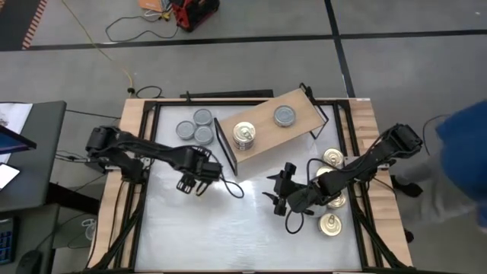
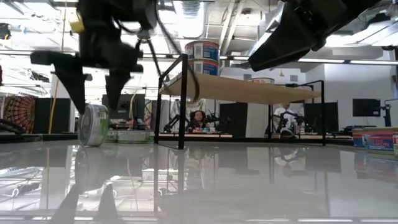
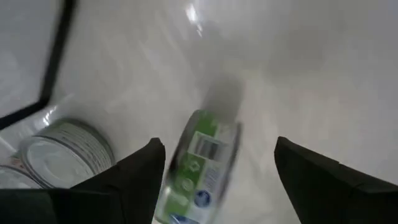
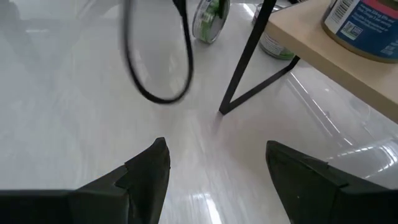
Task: Stack canned seafood by type on shelf
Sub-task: Stack the green tuna can on top of the green tuna can
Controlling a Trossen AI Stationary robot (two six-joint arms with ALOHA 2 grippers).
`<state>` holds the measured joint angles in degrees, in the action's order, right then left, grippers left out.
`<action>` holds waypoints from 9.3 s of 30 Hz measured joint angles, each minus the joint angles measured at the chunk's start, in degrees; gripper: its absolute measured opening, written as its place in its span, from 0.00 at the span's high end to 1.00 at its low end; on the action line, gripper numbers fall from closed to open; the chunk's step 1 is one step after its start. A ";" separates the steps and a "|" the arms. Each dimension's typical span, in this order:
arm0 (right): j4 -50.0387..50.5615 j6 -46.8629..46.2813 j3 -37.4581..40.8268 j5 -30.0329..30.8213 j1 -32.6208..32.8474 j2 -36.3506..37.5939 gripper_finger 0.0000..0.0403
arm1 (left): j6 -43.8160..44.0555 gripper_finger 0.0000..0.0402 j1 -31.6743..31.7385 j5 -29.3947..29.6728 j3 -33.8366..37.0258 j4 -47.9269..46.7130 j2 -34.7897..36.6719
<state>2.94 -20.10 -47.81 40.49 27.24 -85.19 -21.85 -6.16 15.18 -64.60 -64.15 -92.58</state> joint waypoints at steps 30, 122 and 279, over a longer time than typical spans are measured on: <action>0.66 -0.46 0.01 2.29 4.78 1.53 0.28 | 8.55 0.69 0.13 -11.73 -10.61 -5.88 0.24; 15.38 -4.10 -0.44 -27.44 -44.65 33.22 0.59 | -1.73 0.31 -18.04 -3.34 26.69 90.33 21.35; 79.91 -43.95 -40.52 -32.81 7.48 -21.01 0.43 | 0.74 0.31 -18.18 12.04 34.73 99.46 20.37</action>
<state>82.86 -64.05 -88.33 7.68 34.72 -106.20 -21.11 -24.34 27.22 -29.87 35.31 -72.20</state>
